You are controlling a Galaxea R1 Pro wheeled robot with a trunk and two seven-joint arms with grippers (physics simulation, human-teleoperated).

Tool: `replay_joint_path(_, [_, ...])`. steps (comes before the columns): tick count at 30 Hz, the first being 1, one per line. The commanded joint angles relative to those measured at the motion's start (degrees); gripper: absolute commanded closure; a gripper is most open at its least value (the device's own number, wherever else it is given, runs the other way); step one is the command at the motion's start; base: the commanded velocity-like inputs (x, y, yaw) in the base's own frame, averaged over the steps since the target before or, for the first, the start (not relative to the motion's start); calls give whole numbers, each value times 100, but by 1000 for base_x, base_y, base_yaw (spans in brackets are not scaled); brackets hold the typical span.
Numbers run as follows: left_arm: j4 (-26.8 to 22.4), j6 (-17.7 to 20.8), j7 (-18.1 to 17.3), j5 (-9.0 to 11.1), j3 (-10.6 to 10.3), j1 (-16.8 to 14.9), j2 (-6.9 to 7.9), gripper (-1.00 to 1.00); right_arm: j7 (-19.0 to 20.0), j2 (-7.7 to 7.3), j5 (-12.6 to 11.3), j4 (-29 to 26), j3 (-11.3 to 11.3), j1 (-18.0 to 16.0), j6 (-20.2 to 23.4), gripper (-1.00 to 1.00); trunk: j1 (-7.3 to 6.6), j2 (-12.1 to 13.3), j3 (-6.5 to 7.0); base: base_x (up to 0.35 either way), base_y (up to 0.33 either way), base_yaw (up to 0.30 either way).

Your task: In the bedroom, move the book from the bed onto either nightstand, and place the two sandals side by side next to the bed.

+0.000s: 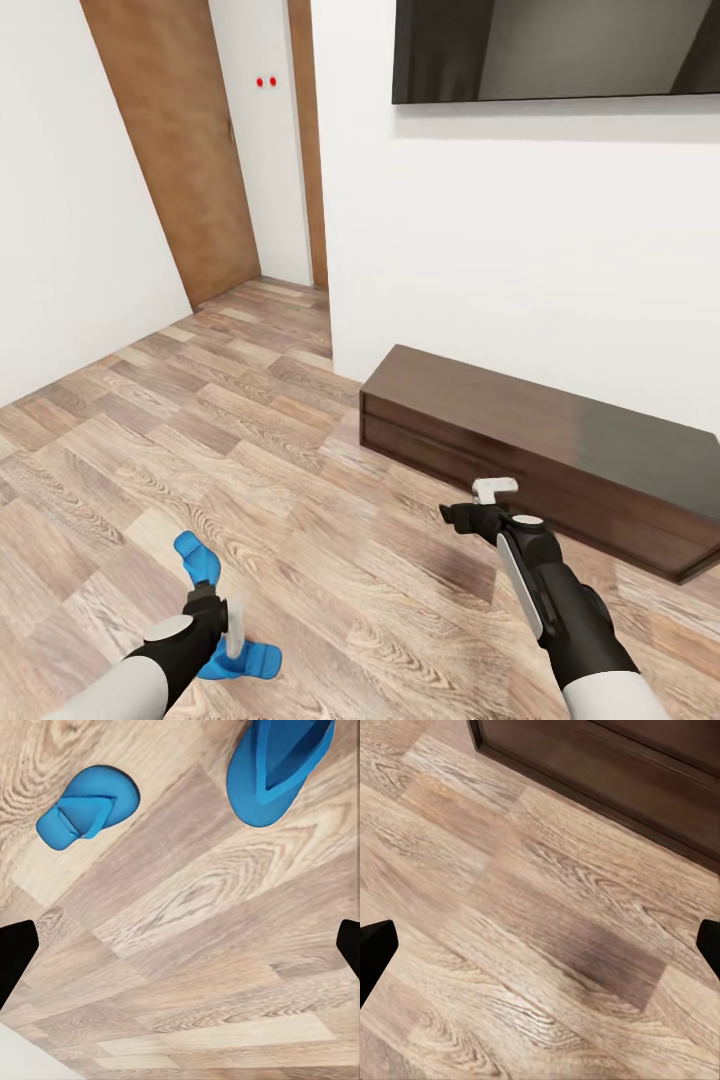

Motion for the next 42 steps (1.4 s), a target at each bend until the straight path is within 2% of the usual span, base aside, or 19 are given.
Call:
replay_joint_path(1, [-14, 7, -59, -53, -26, -1, 2, -100, 14, -3, 6, -7, 6, -3, 28, -100, 22, -44, -33, 0, 0, 0])
replay_joint_path(29, [-89, -3, -62, -52, -26, -96, 7, -100, 17, 2, 6, 20, 15, -4, 28, -100, 637, -1167, -791, 0, 0, 0])
replay_joint_path(33, [-92, 8, -67, -52, -19, -221, 64, -100, 18, 2, 6, 20, 16, -2, 28, -100, 725, -1327, -899, 0, 0, 0])
replay_joint_path(36, [-91, 12, -135, -46, -13, -320, 133, -100, 21, 4, 6, 20, 16, -2, 28, -100, 790, -1448, -980, 0, 0, 0])
replay_joint_path(42, [-92, 14, -442, -50, -9, -514, 181, -100, 21, 9, 6, 20, 16, -3, 28, -100, 922, -1688, -1143, 0, 0, 0])
